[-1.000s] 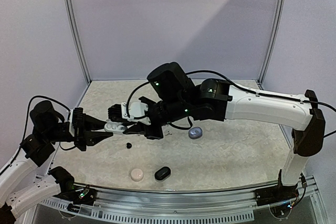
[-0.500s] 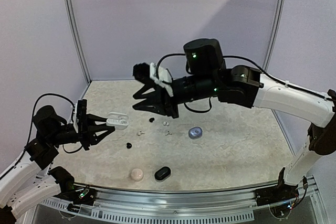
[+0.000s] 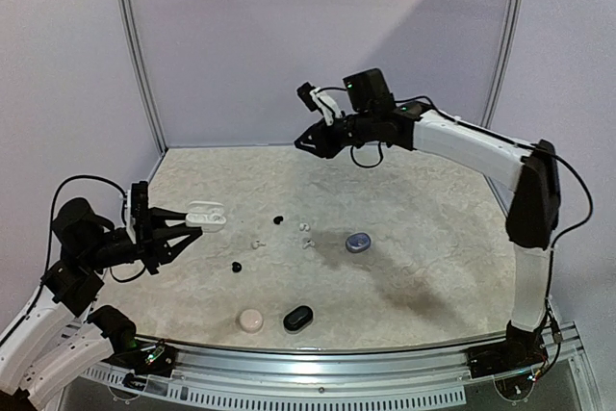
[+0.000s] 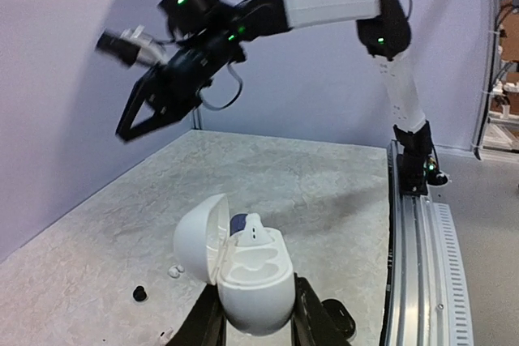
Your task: Insert the wireless bluetooth earbuds into the charging case
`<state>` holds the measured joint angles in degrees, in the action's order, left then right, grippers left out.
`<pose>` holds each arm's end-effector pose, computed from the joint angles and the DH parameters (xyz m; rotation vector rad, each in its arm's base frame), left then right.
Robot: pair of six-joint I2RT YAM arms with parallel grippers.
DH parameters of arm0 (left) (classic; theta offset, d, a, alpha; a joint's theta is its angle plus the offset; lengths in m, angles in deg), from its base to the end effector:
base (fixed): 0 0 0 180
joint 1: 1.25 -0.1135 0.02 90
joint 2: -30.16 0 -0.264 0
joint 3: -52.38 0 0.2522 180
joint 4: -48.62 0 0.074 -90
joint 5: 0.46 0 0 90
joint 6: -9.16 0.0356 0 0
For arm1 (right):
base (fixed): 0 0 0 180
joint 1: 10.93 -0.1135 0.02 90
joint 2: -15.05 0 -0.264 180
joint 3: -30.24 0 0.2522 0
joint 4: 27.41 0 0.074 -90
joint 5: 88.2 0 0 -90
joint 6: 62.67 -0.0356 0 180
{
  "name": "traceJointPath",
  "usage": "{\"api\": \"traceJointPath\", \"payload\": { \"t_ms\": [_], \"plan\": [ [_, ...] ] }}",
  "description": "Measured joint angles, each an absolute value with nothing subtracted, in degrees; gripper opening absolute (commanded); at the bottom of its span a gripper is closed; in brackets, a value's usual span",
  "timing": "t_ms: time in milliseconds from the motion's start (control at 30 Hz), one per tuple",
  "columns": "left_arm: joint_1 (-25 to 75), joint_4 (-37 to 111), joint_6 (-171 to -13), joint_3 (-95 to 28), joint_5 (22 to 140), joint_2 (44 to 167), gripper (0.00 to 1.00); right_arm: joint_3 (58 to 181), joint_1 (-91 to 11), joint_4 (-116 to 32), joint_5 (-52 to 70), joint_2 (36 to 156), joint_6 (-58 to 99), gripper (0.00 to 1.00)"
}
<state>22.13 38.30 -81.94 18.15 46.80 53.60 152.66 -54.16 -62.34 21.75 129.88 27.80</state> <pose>0.1058 -0.0720 0.2666 0.8852 1.3804 -0.9094 0.3387 0.3351 0.3371 -0.9930 1.8706 0.8122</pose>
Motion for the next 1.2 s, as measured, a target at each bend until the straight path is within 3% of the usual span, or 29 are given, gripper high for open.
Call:
{"api": "traceJointPath", "payload": {
  "t_ms": [233, 400, 733, 1200],
  "plan": [
    [21.19, 37.23, -77.79, 18.2, 42.13, 52.9, 0.0, 164.97, -53.48, -72.61, 16.57, 148.94, 30.99, 0.18],
    [20.94, 36.25, -74.38, 18.92, 37.67, 52.88, 0.0, 166.74, -53.19, -75.89, 15.19, 155.52, 32.74, 0.17],
    [20.86, 28.95, -61.09, 18.96, 29.97, 52.33, 0.0, 166.85, -52.91, -77.53, 15.47, 157.66, 35.03, 0.16],
    [20.86, 26.41, -57.11, 18.96, 28.97, 52.31, 0.0, 165.63, -51.47, -77.62, 16.83, 158.84, 35.21, 0.15]
  ]
}}
